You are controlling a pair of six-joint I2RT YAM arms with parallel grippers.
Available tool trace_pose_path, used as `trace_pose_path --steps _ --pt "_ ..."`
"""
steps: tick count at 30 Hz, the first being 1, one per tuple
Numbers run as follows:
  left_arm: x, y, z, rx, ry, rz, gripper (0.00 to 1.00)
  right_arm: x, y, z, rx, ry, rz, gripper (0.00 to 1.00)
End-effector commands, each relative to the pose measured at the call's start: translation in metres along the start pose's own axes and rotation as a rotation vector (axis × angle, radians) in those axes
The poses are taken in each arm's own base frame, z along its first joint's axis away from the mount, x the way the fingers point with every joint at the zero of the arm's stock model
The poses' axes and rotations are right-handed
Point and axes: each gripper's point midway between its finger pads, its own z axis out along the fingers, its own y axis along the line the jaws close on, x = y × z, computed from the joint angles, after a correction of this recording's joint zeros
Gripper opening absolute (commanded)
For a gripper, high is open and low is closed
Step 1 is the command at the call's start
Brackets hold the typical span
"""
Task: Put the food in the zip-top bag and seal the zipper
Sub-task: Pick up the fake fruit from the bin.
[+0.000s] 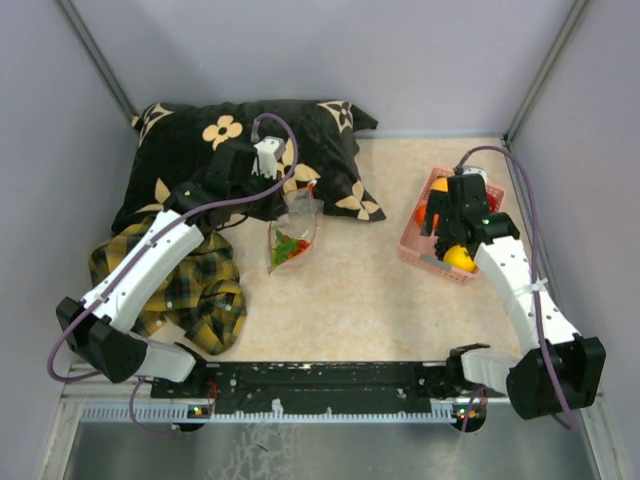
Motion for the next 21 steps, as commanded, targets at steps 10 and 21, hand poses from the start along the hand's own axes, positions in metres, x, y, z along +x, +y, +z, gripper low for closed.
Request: trace_pose_path --steps 10,21 --pt "-0.009 -0.003 -0.006 0.033 -0.042 0.018 0.00 0.029 -0.073 0.054 0.300 0.096 0.029 0.84" --pt "-0.006 -0.004 -0.002 0.038 -0.030 0.018 0.00 0.057 -0.090 0.087 0.337 0.193 0.064 0.87"
